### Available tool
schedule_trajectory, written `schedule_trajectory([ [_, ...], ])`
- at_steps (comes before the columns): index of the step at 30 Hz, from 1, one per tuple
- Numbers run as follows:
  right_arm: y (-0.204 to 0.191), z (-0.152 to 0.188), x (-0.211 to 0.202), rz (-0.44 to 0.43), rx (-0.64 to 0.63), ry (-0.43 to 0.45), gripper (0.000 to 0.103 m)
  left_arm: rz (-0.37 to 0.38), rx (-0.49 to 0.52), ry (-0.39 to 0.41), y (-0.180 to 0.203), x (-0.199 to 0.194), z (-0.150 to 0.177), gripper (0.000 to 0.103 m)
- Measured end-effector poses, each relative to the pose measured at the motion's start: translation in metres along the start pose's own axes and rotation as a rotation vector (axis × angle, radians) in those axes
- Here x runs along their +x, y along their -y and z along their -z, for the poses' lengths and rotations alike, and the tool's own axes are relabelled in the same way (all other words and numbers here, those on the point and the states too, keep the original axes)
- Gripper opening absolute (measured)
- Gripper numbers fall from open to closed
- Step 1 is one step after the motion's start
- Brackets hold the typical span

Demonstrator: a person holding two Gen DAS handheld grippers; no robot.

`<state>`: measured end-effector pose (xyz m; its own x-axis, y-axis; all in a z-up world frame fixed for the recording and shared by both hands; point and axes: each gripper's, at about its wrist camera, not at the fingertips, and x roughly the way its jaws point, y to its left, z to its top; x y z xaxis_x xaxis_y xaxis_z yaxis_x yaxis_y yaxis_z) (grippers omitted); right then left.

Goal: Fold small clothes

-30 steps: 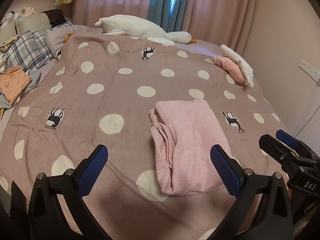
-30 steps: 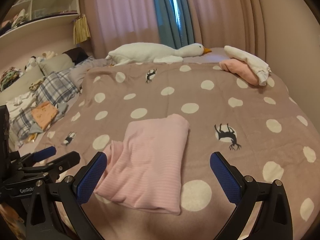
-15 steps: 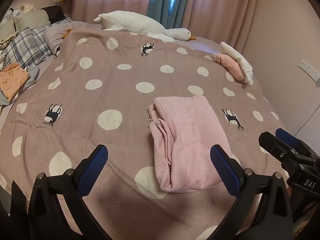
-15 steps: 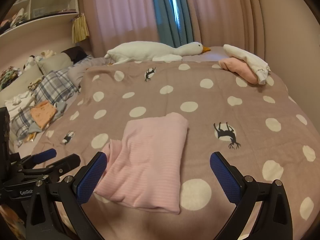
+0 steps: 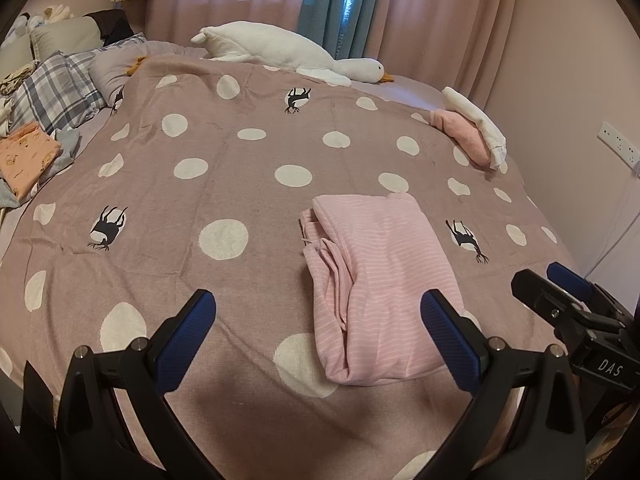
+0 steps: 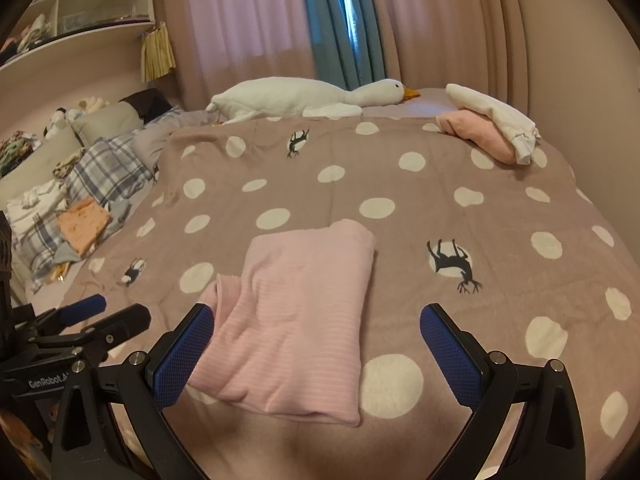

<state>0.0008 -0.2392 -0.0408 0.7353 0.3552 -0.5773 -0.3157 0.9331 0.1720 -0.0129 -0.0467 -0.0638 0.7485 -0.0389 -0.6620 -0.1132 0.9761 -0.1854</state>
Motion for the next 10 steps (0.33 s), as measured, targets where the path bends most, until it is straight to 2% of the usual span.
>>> schedule_trajectory([
  [10,-0.0001,-0.0022,0.0029,0.009,0.004,-0.018,0.102,0.009,-0.009,-0.002,-0.0034,0.0,-0.0009,0.103],
])
